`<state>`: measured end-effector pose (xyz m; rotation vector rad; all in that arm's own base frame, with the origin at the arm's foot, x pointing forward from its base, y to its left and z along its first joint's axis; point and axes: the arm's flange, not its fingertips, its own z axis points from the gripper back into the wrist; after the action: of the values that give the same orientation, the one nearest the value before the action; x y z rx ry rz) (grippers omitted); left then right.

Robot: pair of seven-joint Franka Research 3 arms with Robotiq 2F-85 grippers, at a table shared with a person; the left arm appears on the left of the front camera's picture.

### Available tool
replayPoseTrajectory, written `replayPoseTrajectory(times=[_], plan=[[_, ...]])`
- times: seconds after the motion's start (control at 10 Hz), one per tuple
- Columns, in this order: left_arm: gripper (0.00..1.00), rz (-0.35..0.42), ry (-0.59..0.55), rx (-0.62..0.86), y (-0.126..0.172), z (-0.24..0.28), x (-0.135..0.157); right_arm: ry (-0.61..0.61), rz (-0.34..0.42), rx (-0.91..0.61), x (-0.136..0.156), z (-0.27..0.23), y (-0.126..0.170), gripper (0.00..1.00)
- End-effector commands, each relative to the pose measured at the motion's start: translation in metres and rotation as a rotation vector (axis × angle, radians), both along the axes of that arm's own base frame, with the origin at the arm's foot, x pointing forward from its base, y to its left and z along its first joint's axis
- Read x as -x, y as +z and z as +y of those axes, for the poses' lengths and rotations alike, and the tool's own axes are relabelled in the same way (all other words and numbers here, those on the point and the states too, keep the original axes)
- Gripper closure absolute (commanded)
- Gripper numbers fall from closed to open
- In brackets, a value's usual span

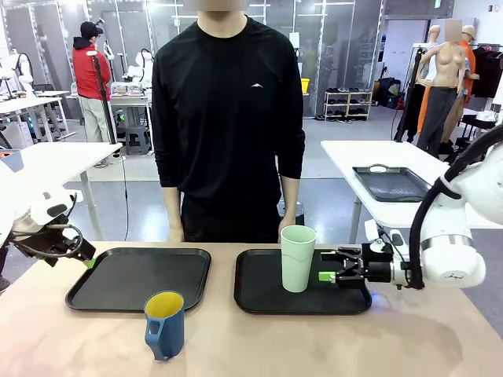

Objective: Sort and store the cups by type.
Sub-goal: Place the picked Reusable plastic cup into the Flat Tray indicated by the person, then pick up the Handle plastic cup and place it into the empty Flat Tray.

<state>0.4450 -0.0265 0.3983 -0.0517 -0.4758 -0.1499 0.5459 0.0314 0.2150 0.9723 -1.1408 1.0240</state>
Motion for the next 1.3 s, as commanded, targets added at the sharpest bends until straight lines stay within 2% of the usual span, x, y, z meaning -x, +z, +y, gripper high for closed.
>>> replayPoseTrajectory(times=[0.0, 0.3, 0.4, 1.2], plan=[[0.00, -0.001, 0.004, 0.003, 0.000, 0.002, 0.000, -0.028, 0.023, 0.006, 0.011, -0.016, 0.008, 0.00], [0.00, -0.001, 0.004, 0.003, 0.000, 0.002, 0.000, -0.054, 0.023, 0.011, 0.018, -0.027, 0.013, 0.00], [0.00, -0.001, 0.004, 0.003, 0.000, 0.002, 0.000, -0.045, 0.010, 0.005, 0.011, -0.026, 0.002, 0.00], [0.00, -0.001, 0.004, 0.003, 0.000, 0.002, 0.000, -0.045, 0.010, 0.005, 0.011, -0.026, 0.002, 0.00]])
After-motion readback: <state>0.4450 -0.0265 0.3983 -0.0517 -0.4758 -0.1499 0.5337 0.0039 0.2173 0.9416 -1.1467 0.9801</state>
